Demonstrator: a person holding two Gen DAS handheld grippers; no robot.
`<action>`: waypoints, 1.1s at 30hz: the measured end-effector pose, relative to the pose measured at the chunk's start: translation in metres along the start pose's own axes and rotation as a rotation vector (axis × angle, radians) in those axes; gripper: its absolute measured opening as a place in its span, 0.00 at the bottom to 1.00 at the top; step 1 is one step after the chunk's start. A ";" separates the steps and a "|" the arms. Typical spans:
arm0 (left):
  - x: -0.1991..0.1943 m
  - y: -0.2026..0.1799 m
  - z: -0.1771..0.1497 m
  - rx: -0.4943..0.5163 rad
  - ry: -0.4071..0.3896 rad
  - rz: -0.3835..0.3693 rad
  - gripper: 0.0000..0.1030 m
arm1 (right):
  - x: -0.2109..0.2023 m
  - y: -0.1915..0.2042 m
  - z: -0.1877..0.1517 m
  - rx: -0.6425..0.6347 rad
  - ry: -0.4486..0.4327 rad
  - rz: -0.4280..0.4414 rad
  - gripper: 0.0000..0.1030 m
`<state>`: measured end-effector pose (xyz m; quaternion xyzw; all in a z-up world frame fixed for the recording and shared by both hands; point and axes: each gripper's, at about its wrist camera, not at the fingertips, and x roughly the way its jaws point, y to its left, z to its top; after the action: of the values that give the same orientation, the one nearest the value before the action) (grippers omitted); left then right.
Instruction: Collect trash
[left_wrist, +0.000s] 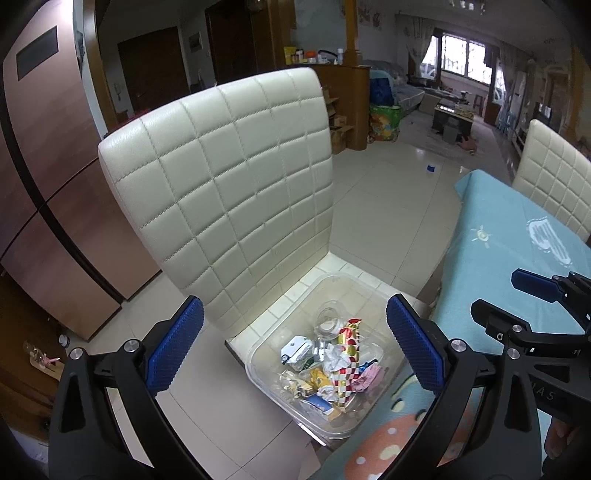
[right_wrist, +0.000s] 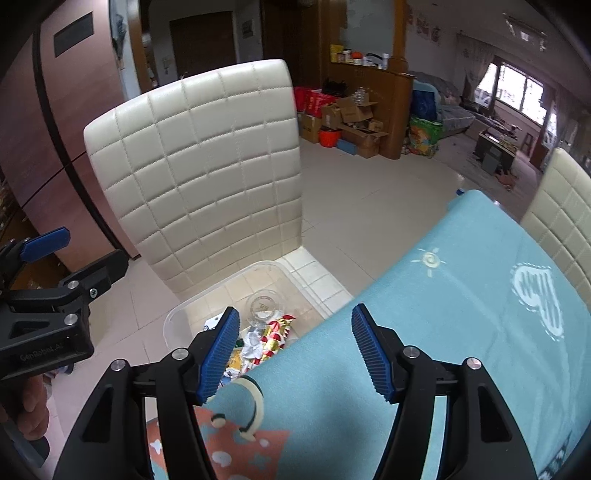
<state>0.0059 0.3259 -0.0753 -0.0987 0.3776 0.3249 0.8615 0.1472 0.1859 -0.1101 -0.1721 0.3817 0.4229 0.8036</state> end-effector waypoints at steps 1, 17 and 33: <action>-0.005 -0.003 0.001 0.001 -0.005 -0.011 0.96 | -0.011 -0.005 -0.001 0.023 -0.012 -0.018 0.65; -0.098 -0.053 0.017 0.039 -0.037 -0.252 0.96 | -0.161 -0.047 -0.016 0.248 -0.033 -0.409 0.82; -0.189 -0.107 0.038 0.148 -0.211 -0.343 0.96 | -0.294 -0.049 -0.034 0.351 -0.148 -0.578 0.83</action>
<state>0.0012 0.1673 0.0785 -0.0635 0.2856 0.1535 0.9439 0.0677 -0.0243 0.0884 -0.1009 0.3247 0.1172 0.9331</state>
